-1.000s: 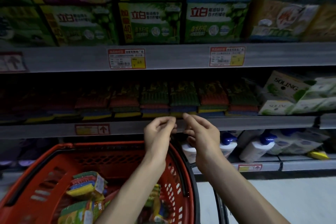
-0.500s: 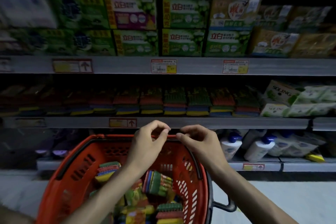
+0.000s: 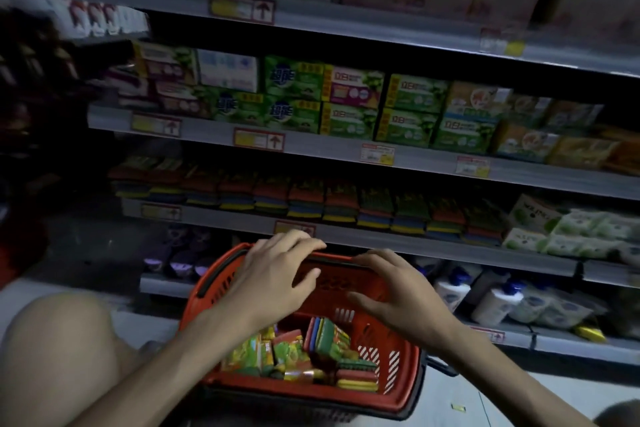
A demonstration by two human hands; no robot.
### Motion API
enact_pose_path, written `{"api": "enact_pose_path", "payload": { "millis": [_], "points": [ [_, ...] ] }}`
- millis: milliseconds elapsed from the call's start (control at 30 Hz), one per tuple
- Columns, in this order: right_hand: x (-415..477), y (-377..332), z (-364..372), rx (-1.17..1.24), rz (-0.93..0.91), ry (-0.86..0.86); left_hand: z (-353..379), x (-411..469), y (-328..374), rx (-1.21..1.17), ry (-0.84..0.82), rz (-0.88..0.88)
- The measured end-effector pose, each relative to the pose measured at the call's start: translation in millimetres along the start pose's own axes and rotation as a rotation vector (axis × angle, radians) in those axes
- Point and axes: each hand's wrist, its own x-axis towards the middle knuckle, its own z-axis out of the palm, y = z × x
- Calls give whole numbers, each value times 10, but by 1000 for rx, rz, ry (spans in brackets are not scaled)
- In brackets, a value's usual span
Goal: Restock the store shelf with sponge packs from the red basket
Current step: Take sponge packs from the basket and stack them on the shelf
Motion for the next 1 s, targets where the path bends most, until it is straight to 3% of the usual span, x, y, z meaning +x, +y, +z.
{"api": "enact_pose_path", "payload": {
  "millis": [300, 567, 800, 1000],
  "points": [
    [8, 21, 313, -227, -92, -77, -127, -296, -324, 214, -134, 6],
    [133, 423, 939, -253, 10, -307, 271, -376, -882, 366, -315, 28],
    [428, 699, 1533, -249, 171, -634, 905, -528, -1708, 475, -437, 18],
    [958, 449, 2337, -156, 183, -648, 1089, -503, -2052, 477, -446, -58]
  ]
}}
